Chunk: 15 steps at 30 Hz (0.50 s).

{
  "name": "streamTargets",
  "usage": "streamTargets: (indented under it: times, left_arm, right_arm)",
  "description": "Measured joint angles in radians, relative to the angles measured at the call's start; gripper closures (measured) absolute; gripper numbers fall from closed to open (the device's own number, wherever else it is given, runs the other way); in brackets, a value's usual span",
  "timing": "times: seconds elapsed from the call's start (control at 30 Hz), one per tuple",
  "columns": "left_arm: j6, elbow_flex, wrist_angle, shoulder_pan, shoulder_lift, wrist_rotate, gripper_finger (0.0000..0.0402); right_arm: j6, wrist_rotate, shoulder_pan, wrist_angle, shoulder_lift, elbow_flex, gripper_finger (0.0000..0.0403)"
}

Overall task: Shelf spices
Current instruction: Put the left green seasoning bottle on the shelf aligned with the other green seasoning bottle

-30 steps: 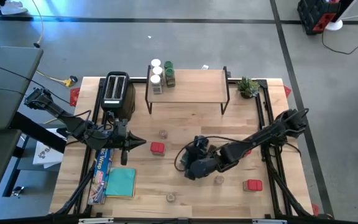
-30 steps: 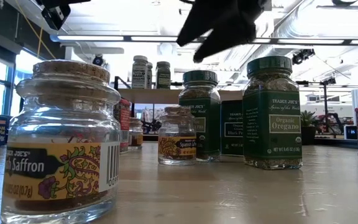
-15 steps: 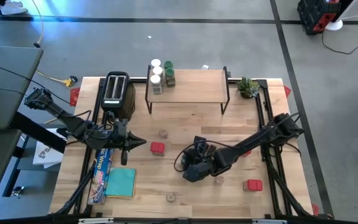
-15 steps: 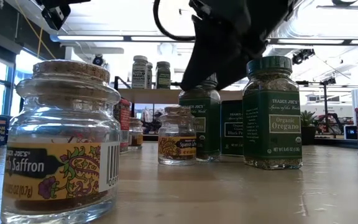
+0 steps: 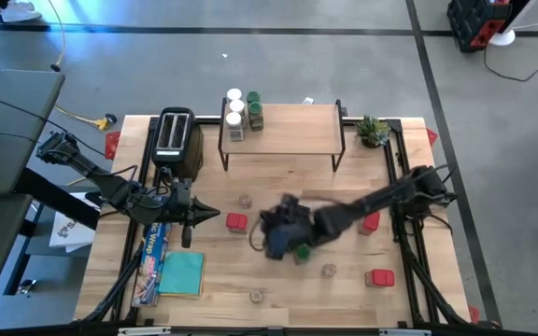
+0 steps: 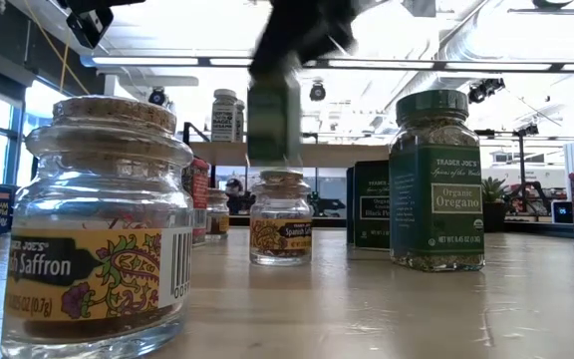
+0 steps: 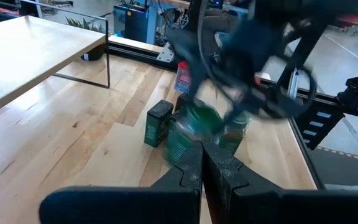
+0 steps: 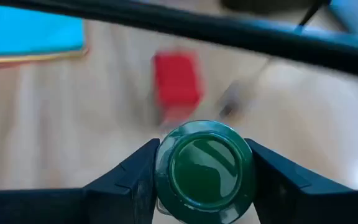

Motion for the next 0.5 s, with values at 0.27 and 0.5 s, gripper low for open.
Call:
streamTargets:
  times: [0.27,0.5]
  left_arm:
    - [0.0,0.0,0.002,0.0,0.0,0.0,0.0401]
    - [0.0,0.0,0.007,0.0,0.0,0.0,0.0401]
  right_arm:
    - [-0.519,-0.247,-0.273,-0.215,-0.005,0.362,0.0213]
    - [-0.631,-0.499,-0.544,-0.23,-0.003,0.424,0.0213]
